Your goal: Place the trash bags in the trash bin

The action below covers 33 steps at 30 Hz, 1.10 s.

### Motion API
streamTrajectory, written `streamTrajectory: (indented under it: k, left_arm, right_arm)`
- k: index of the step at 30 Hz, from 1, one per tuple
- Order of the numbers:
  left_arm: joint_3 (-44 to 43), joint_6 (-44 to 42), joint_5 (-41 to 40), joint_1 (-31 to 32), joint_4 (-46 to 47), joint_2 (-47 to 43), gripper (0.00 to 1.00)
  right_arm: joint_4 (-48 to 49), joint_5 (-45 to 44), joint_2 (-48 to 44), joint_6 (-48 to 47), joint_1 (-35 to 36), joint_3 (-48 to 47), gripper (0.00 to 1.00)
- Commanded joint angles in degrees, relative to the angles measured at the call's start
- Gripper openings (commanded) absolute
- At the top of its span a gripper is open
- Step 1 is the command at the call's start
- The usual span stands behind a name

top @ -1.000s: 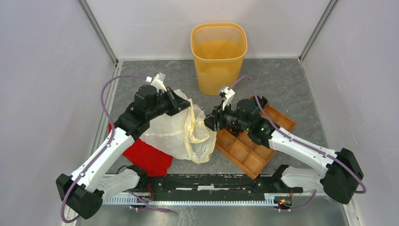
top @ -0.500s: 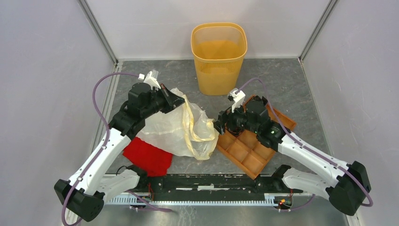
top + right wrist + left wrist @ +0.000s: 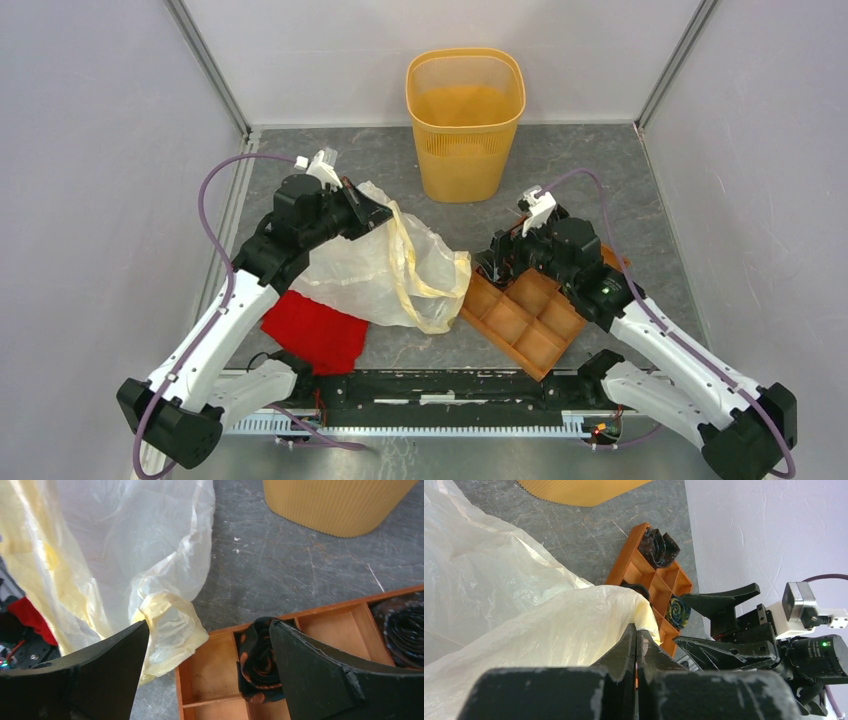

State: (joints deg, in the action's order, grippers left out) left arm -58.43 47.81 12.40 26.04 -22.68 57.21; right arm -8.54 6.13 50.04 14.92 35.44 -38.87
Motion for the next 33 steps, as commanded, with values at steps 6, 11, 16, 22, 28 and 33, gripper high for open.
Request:
streamTrajectory:
  k: [6, 11, 16, 22, 28, 33]
  left_arm:
    - [-1.86, -2.15, 2.11, -0.42, 1.82, 0.03, 0.02]
    - [-1.07, -1.57, 5.06, -0.46, 3.92, 0.20, 0.02]
    - [-1.59, -3.68, 9.46, -0.42, 3.10, 2.21, 0.02]
    - [2.83, 0.06, 13.34, 0.02, 9.13, 3.66, 0.02]
    - [4.96, 3.16, 13.18, 1.55, 12.72, 6.55, 0.02]
    - [4.65, 4.14, 12.38, 1.64, 14.05, 6.70, 0.02]
  right_arm:
    - [24.04, 21.30, 7.05, 13.11, -2.50, 5.47, 0.98]
    - [30.20, 14.79, 10.41, 12.24, -2.57, 11.21, 0.98]
    - [44.67, 24.08, 17.12, 16.55, -2.57, 14.90, 0.98]
    - [70.19, 27.75, 21.74, 34.01, -0.21, 17.41, 0.45]
    - [67.59, 25.90, 25.12, 34.46, 4.51, 9.87, 0.29]
    - [62.06, 20.37, 25.57, 31.38, 7.48, 7.68, 0.50]
